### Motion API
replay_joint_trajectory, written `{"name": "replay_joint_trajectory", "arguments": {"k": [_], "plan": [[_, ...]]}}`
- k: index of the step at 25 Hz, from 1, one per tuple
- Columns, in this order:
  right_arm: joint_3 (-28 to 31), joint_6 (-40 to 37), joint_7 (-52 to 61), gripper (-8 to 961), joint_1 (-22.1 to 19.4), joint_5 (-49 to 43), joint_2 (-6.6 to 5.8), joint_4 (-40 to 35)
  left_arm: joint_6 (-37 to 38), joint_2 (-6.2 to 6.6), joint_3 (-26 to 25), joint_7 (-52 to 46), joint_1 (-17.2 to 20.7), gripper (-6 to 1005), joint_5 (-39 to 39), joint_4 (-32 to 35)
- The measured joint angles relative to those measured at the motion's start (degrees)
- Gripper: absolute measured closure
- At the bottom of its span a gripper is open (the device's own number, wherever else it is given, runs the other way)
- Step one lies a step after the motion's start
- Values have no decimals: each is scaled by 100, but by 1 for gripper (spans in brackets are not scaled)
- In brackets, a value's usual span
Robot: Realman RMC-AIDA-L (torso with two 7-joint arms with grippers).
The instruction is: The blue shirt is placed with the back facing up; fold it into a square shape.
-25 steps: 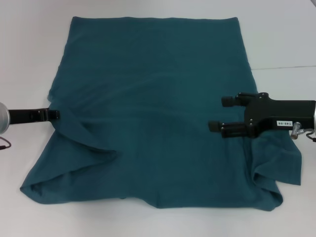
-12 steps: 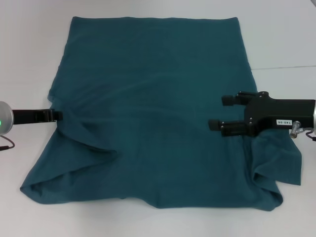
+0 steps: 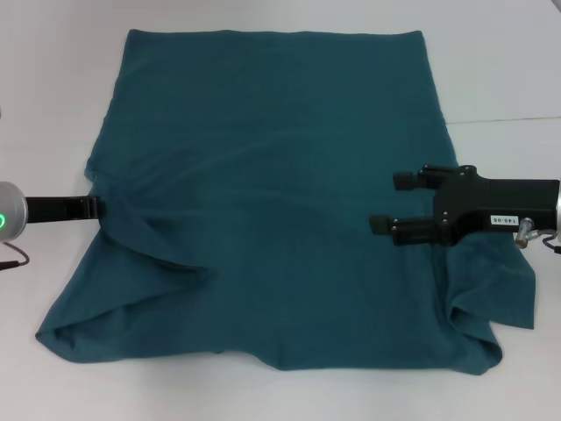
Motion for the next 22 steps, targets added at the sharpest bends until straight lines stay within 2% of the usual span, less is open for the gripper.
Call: {"name": "replay_joint_trajectory", "arguments": {"k": [4, 11, 19, 22], "plan": [[0, -8, -2, 27, -4, 0, 0, 32, 7, -33, 44, 2, -53, 999, 0, 33], [0, -17, -8, 27, -19, -1, -1, 74, -9, -166, 61, 3, -385, 959, -4, 86], [-9, -18, -45, 27, -38, -1, 0, 115, -483, -405, 71, 37, -675, 913, -11, 68], [-9, -20, -82, 27, -32, -1, 0, 151, -748, -452, 81, 28, -704, 868, -136, -23]]}}
